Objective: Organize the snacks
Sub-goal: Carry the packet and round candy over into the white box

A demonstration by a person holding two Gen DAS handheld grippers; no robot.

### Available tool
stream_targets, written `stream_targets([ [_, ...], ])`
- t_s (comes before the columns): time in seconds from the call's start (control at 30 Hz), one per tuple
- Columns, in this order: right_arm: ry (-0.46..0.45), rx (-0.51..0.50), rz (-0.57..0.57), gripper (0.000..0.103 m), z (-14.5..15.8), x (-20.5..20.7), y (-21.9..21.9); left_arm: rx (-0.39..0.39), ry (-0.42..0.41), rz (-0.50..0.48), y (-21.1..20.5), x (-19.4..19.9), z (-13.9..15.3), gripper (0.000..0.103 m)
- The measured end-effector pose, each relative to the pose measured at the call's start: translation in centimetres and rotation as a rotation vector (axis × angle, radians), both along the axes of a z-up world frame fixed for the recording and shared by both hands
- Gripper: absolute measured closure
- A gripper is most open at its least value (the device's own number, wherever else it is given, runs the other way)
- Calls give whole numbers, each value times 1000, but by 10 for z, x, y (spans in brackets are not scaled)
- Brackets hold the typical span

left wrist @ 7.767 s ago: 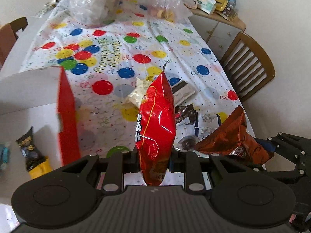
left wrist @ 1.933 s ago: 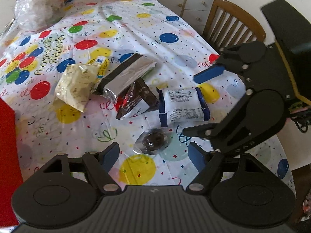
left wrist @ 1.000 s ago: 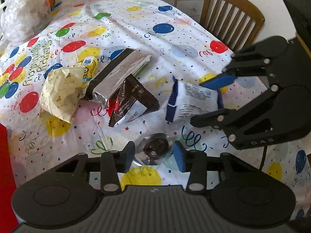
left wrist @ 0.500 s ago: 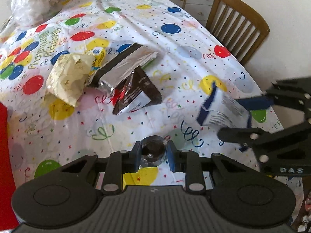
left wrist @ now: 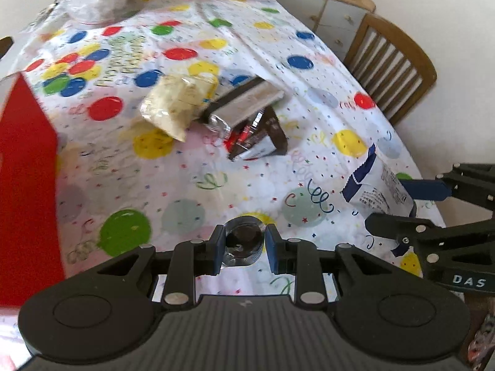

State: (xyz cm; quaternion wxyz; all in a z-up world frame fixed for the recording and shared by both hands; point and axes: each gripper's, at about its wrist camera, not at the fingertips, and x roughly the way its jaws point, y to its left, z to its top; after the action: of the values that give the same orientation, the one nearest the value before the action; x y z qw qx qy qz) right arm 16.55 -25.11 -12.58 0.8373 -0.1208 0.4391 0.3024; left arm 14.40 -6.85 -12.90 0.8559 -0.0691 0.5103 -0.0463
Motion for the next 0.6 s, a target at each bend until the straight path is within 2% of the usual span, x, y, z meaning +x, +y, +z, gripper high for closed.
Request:
stream_targets([
  [0.4,-25,14,-6,55,39,-27,58,-37,-63,90,64,-39,50,76],
  [0.6,-69,34,18,55,64,-42,96,-43,-114,124,100,-57,77,76],
])
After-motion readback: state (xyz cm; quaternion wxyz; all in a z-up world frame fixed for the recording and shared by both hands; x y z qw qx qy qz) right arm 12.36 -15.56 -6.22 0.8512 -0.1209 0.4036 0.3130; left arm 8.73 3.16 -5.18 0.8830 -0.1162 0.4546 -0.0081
